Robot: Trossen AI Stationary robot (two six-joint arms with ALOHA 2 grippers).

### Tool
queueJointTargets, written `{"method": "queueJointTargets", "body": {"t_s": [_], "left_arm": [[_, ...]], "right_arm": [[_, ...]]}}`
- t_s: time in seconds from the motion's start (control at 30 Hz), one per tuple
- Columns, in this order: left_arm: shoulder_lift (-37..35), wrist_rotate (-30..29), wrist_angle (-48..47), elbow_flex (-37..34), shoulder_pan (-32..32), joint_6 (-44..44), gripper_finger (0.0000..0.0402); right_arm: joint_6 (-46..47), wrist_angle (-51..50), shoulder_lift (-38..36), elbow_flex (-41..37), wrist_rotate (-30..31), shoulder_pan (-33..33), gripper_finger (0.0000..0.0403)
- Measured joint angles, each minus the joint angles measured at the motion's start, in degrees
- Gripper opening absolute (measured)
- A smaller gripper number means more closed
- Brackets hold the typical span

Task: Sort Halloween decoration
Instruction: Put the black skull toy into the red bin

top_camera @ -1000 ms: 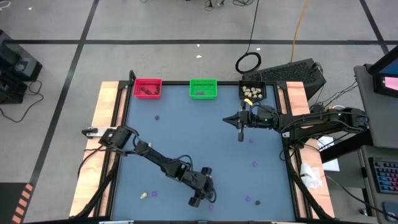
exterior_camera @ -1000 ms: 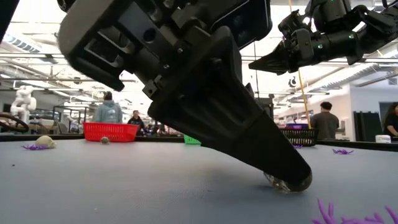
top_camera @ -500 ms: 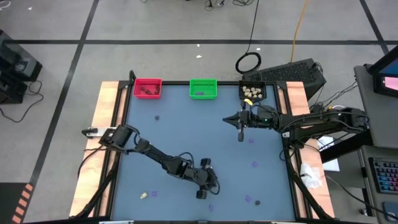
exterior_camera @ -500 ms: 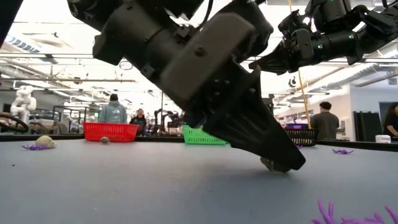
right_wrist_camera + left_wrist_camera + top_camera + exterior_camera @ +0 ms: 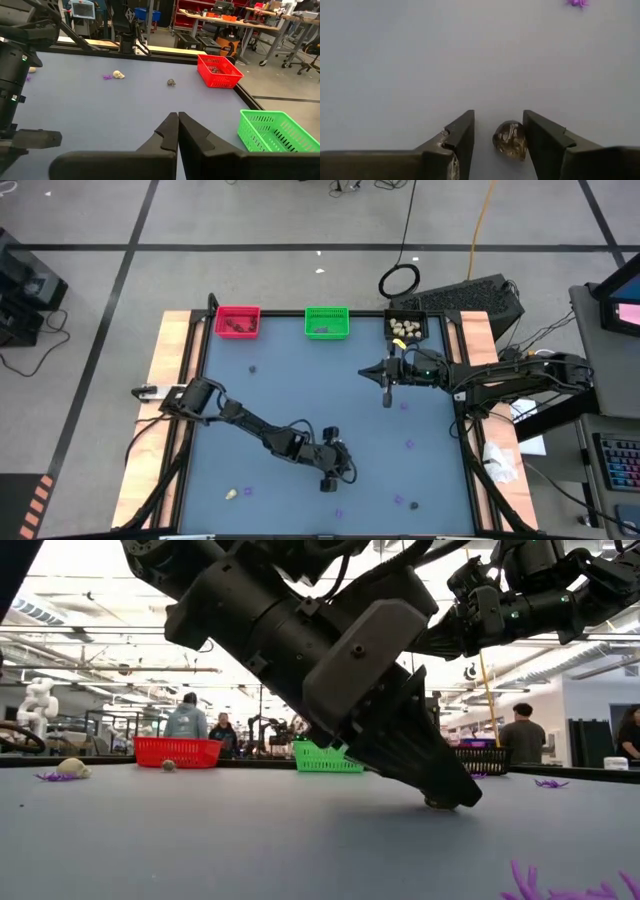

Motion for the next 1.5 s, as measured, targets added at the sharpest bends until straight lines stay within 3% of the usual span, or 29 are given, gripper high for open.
{"method": "queueJointTargets", "body": {"t_s": [0.37, 0.87, 1.07, 1.37, 1.5], "left_arm": [[0.0, -1.1, 1.5, 0.0, 0.0, -1.2, 0.0230], [2.7, -0.6, 2.3, 0.2, -0.2, 1.5, 0.0231], [2.9, -0.9, 2.1, 0.2, -0.4, 1.6, 0.0187], [0.7, 0.6, -2.3, 0.1, -0.6, 3.8, 0.0068], [-2.6, 0.5, -7.7, -0.2, -0.4, 4.7, 0.0062]], "right_arm": [[0.0, 0.0, 0.0, 0.0, 0.0, 0.0, 0.0000], [0.0, -0.1, 0.0, 0.0, 0.0, 0.0, 0.0000], [0.0, -0.1, 0.0, 0.0, 0.0, 0.0, 0.0000], [0.0, -0.1, 0.0, 0.0, 0.0, 0.0, 0.0000], [0.0, -0.2, 0.0, 0.0, 0.0, 0.0, 0.0000]]}}
